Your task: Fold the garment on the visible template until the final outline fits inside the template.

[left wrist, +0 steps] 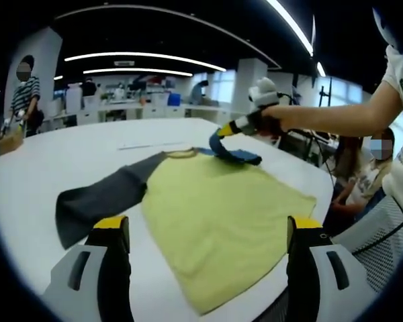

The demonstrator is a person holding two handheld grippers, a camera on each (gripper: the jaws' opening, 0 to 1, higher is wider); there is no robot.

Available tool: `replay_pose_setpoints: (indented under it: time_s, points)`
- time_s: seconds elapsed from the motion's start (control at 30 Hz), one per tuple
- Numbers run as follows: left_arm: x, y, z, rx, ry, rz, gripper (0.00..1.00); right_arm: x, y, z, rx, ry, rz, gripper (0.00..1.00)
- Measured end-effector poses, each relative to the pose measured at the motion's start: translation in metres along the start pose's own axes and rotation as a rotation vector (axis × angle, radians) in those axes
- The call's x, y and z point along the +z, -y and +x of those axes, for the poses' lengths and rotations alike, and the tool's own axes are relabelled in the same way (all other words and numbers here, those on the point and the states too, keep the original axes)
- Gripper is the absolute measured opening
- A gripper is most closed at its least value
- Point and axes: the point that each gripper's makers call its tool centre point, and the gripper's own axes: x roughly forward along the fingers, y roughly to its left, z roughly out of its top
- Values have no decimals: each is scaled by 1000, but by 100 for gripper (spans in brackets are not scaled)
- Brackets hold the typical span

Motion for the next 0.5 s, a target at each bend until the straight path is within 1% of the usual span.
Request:
replay_pose_setpoints:
  time_s: [0.2,0.4,0.5]
  points:
    - [0,0,0,3,6,-7,95,1,-10,7,15,-5,-5,0]
    - [1,0,-3,-3,14,-7,95,3,-25,14,38,-8,-15,0]
    - [-1,-2,-3,7,4,-2,94,4,-33,17,51,-10,-18,0]
